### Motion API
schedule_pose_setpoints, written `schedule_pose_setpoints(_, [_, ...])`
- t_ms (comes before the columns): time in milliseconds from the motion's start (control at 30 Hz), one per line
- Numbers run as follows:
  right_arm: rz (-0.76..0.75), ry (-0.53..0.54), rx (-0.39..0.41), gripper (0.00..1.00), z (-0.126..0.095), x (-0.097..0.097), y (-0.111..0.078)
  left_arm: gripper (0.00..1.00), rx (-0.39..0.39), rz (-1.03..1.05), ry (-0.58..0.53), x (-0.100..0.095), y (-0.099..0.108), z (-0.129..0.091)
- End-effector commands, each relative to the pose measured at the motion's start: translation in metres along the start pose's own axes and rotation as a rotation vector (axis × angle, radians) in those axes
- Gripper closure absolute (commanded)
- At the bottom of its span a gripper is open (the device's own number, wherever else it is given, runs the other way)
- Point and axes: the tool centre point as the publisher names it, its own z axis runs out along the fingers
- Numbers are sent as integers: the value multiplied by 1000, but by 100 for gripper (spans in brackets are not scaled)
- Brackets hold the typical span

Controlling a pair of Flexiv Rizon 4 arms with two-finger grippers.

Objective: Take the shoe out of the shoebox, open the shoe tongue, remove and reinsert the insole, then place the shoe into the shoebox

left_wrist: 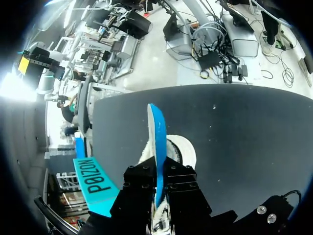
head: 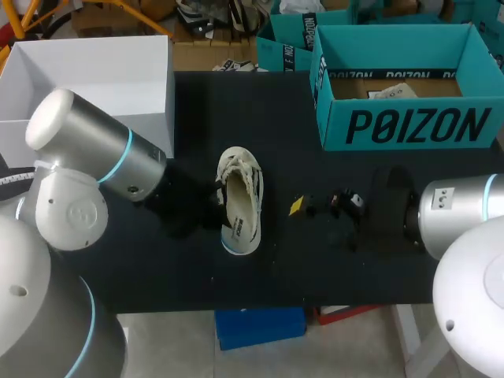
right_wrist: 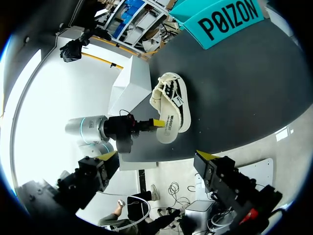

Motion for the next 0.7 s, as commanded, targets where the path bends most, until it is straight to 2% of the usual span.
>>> schedule_pose_setpoints(33, [13,203,14,0,-1,-7,0,100,-8,-1,-34,1,-2,-1])
schedule_pose_setpoints(233, [13,203,14,0,-1,-7,0,100,-13,-5,-73,-7,-3,-7])
schedule_pose_setpoints(433, [13,203,14,0,-1,-7,0,100,19,-16,-118,-17,-11,-10])
schedule_pose_setpoints(700, [13,203,14,0,-1,-7,0,100,26,-49,-134,-13,-11,-6])
